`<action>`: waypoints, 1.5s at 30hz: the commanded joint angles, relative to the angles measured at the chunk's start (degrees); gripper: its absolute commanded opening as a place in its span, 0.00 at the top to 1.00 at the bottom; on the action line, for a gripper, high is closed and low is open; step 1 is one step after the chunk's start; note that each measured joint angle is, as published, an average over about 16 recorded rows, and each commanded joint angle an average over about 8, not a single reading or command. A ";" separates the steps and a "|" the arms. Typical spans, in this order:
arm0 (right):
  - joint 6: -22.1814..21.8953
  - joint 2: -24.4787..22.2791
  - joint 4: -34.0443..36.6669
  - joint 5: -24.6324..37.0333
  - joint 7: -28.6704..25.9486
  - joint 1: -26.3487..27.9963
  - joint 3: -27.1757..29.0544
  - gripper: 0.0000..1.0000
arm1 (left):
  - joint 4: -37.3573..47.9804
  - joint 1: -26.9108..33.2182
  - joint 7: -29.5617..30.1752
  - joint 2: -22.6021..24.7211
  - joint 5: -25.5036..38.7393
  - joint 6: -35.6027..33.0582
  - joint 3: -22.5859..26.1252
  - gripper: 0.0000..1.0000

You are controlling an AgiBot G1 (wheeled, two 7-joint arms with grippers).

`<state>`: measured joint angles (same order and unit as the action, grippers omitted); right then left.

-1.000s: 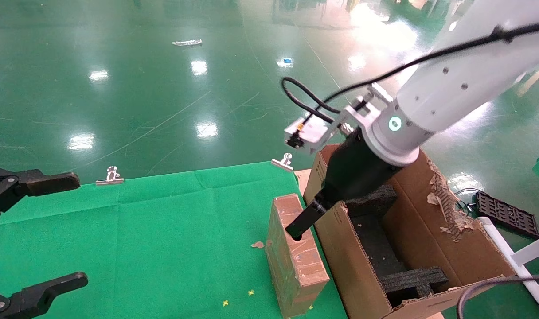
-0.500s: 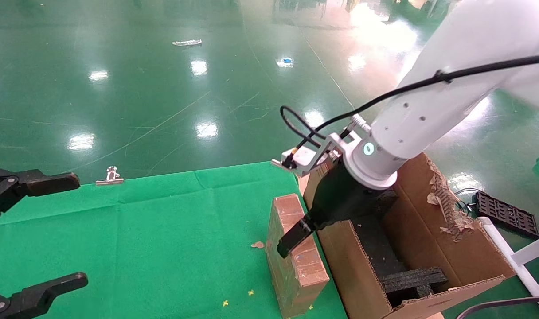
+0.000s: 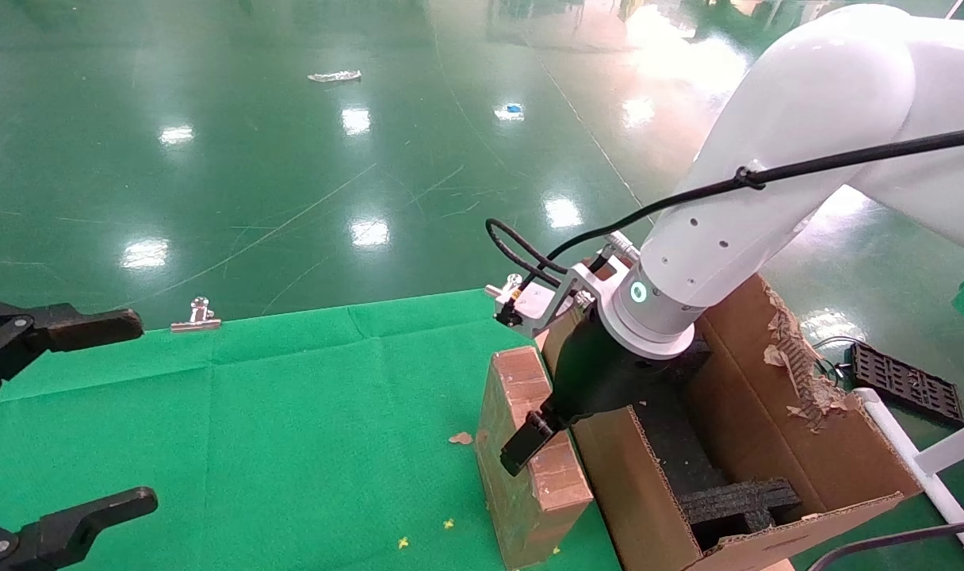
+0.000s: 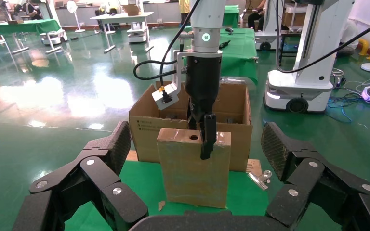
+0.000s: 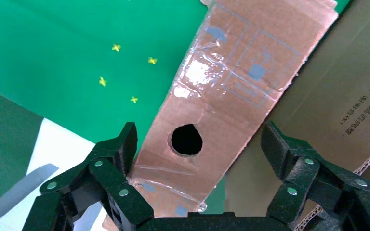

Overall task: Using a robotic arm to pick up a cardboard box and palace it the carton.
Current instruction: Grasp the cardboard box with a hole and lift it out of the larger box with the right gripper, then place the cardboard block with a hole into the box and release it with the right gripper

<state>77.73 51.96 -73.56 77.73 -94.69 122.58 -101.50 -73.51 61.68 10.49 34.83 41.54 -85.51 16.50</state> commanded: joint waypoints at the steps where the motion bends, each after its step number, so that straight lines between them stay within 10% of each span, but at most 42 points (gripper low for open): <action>1: -0.08 0.06 -0.31 0.33 -0.32 -0.09 -0.17 1.00 | 0.00 0.00 0.00 0.00 -0.01 0.00 0.01 0.98; 21: -2.20 -1.62 -1.38 1.05 1.45 -0.65 0.13 1.00 | 0.00 0.02 -0.04 -0.03 -0.06 0.04 0.08 1.00; 36: -11.33 -19.12 0.87 -3.16 19.97 9.68 11.38 1.00 | 0.00 0.03 -0.07 -0.06 -0.09 0.06 0.14 1.00; 45: -7.77 -25.89 8.76 4.56 23.71 15.49 11.46 1.00 | 0.00 0.04 -0.09 -0.07 -0.12 0.07 0.17 0.98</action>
<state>69.93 26.44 -65.19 81.68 -71.55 137.01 -90.42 -73.51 61.72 10.40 34.76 41.42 -85.44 16.67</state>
